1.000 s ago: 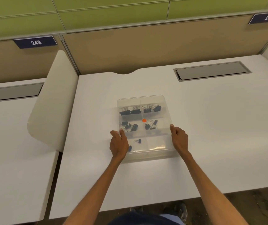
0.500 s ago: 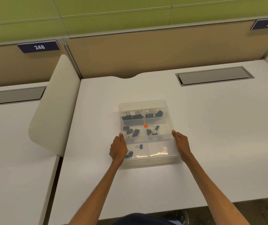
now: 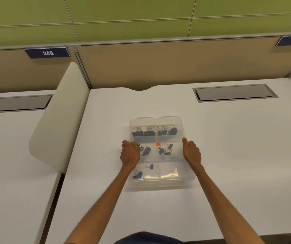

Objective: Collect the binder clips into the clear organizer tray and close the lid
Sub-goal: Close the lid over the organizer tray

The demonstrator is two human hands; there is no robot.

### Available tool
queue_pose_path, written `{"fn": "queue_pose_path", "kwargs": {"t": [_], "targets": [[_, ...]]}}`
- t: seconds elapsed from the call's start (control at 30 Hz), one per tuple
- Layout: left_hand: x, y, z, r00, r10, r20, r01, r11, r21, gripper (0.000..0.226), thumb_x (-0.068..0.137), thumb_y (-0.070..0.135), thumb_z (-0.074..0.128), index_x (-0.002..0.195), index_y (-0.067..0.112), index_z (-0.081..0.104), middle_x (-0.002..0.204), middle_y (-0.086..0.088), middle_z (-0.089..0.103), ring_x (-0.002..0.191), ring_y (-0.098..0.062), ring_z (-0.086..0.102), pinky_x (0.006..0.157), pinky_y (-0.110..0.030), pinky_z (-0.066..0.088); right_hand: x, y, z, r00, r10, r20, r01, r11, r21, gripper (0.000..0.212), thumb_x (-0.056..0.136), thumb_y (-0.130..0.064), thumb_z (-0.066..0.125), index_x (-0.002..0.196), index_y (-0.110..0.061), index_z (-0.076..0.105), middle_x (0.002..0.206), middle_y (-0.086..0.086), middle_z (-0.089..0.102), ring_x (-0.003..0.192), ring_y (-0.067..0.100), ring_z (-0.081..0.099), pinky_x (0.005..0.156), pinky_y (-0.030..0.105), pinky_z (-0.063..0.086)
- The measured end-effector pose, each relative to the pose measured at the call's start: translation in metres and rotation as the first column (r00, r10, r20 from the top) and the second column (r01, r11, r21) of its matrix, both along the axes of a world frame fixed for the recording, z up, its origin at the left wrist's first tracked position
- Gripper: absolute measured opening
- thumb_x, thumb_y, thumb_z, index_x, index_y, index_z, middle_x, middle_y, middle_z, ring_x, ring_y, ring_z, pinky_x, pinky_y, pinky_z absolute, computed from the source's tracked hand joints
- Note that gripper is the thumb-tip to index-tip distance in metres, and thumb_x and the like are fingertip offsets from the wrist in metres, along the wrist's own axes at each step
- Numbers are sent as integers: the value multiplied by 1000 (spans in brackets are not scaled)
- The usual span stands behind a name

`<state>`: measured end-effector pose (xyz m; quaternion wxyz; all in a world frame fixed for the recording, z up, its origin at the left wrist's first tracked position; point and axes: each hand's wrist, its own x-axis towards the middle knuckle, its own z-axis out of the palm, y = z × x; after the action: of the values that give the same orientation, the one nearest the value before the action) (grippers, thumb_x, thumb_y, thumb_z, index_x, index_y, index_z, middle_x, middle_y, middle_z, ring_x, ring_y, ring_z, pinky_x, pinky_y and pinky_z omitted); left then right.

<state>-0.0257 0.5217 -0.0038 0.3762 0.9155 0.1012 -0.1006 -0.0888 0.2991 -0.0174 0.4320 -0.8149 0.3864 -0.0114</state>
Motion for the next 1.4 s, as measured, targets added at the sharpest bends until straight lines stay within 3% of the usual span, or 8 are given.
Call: {"fn": "queue_pose_path", "kwargs": {"t": [0.1,0.3,0.47,0.63,0.73,0.87,1.0,1.4], "targets": [[10,0,-5,1000,14,-24,-15,999,-44,36,103,37,24,114,6,39,112,-16,62,96,-32,59,74,-36,43,-2,-4,-5,999,-7,39,7,1000,1,55,100,-55,29,64,-14,37,68,4,49,69,24,47,68,35,36],[32,2,-14,999,-22,-49,23,999,29,57,103,45,13,117,10,55,119,-15,62,107,-34,58,94,-42,42,6,-16,-24,996,-27,84,16,992,128,53,91,-64,37,69,-15,40,70,7,51,66,21,47,66,38,40],[49,13,-14,990,-107,-90,117,986,116,51,102,42,19,107,12,60,113,-11,65,96,-27,58,84,-35,41,14,-26,-22,985,-79,151,35,961,274,42,91,-42,58,68,-16,35,66,4,37,65,18,34,62,33,28],[81,11,4,986,-144,-81,158,968,195,39,97,39,40,121,9,46,118,-12,61,105,-31,59,84,-35,40,46,-47,-1,996,-9,92,-20,950,312,27,63,-29,61,81,-10,54,82,9,54,75,24,51,67,36,42],[100,-5,10,989,-147,2,146,984,100,34,94,24,46,124,9,41,118,-13,61,103,-31,59,81,-34,41,77,-50,8,993,58,101,-82,964,254,24,56,-26,56,74,-11,52,79,8,54,76,23,50,67,35,41],[123,-25,9,999,-10,44,14,996,-89,29,94,17,42,120,7,44,120,-12,57,106,-31,56,84,-36,43,117,-49,-5,996,-18,91,6,991,131,35,80,-53,62,79,-20,51,80,-3,55,78,20,53,62,29,42],[124,-35,0,998,66,-19,-68,990,-125,36,98,36,37,119,7,40,124,-16,58,109,-35,56,91,-41,43,129,-48,-24,996,-49,71,51,999,-20,64,83,-73,49,91,-10,57,86,4,61,80,23,59,71,37,50],[136,-26,-15,1000,9,0,-9,997,-79,67,82,66,55,111,6,52,111,-14,62,98,-32,59,81,-37,47,129,-53,-19,993,-14,118,29,991,-131,63,85,-67,54,54,-12,45,53,2,50,56,20,51,59,31,38]]}}
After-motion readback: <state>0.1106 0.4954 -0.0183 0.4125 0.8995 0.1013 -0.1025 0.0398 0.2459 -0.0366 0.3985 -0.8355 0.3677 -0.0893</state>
